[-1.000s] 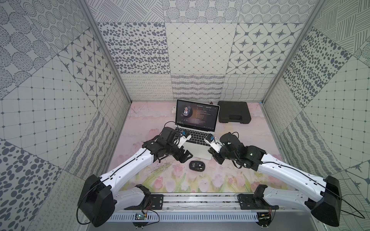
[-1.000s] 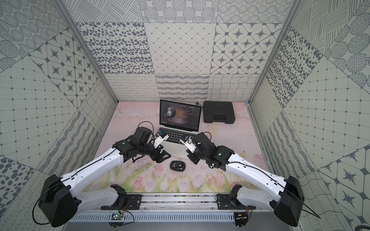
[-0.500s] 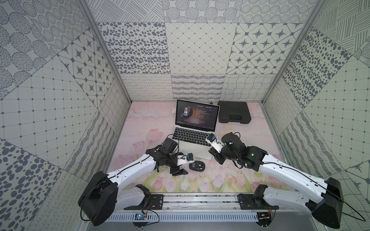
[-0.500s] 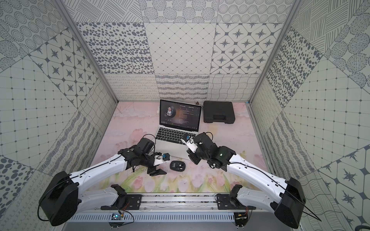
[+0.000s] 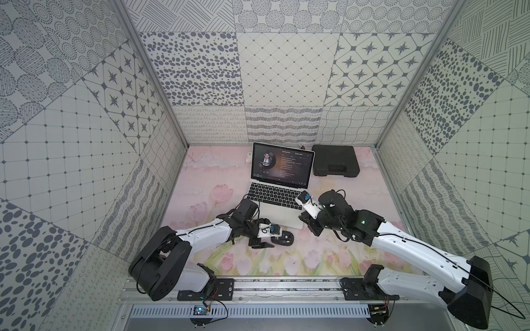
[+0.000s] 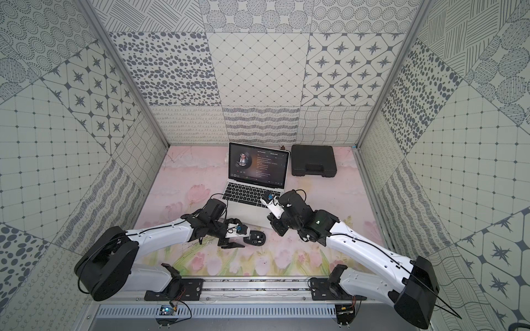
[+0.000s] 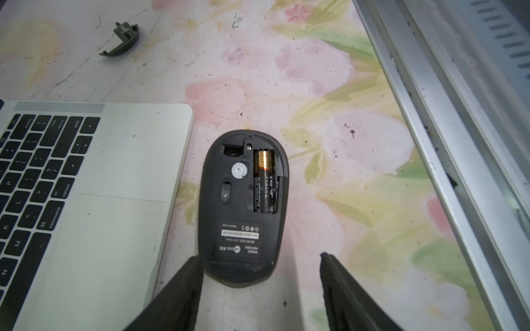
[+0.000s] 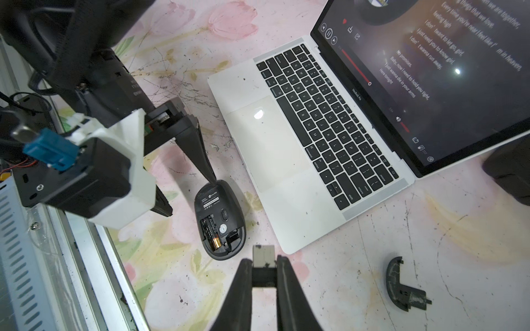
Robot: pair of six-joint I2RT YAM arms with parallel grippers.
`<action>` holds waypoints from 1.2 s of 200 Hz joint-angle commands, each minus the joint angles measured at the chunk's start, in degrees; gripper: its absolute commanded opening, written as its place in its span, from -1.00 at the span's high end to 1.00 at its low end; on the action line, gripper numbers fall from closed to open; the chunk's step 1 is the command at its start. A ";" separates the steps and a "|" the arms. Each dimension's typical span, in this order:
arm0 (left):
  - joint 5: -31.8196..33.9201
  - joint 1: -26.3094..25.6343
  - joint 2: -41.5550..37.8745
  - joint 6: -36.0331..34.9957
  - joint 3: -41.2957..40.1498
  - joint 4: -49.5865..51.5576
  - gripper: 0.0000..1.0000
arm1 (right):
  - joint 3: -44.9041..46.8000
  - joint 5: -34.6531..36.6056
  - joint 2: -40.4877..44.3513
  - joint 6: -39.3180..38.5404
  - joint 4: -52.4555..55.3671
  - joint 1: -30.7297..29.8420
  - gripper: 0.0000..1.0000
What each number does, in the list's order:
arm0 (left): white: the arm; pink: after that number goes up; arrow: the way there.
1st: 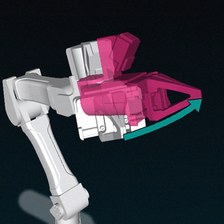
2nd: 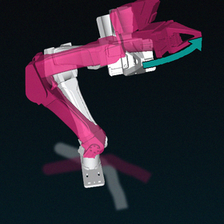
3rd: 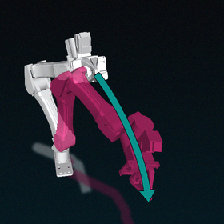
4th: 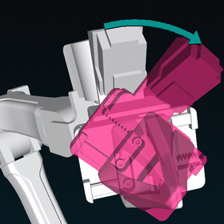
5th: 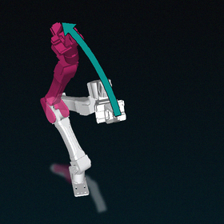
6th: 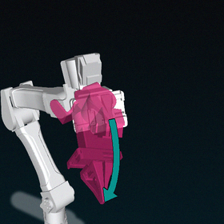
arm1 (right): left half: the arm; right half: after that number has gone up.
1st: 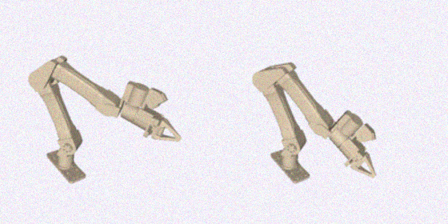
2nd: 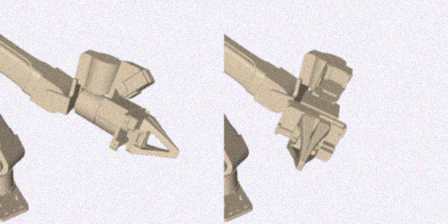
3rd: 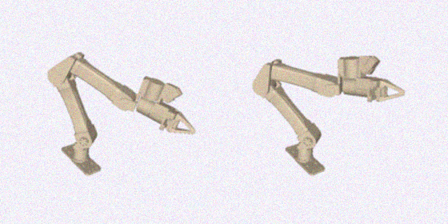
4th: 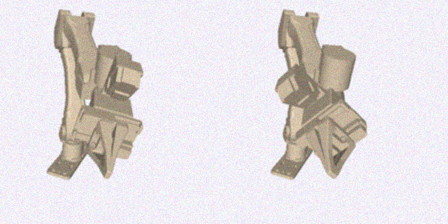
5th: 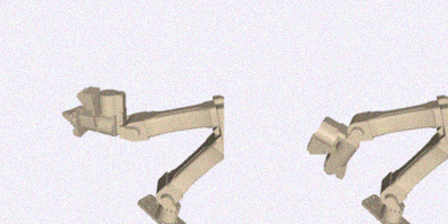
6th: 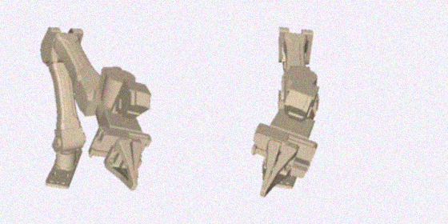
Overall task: Remove the wireless mouse receiver from the laptop
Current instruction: Pick up the mouse from the center of the board.
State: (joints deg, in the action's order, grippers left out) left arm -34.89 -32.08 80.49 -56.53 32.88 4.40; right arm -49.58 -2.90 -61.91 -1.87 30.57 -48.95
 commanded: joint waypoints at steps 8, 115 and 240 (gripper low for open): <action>-1.35 0.64 2.64 -4.64 1.62 -6.02 -0.49 | -0.18 -1.86 0.59 0.91 -2.00 0.27 0.96; -2.33 0.56 5.32 -16.67 7.46 12.96 -0.73 | -0.34 -1.10 1.52 0.53 -1.90 1.15 0.96; 2.36 -0.69 9.25 -13.82 10.46 13.82 -0.72 | -0.70 -2.99 0.11 0.53 -2.81 1.92 0.97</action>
State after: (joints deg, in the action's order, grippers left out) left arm -33.61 -32.21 88.58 -70.52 42.19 16.16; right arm -49.58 -5.10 -61.73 -1.72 30.35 -47.46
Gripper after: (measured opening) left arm 0.854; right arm 0.173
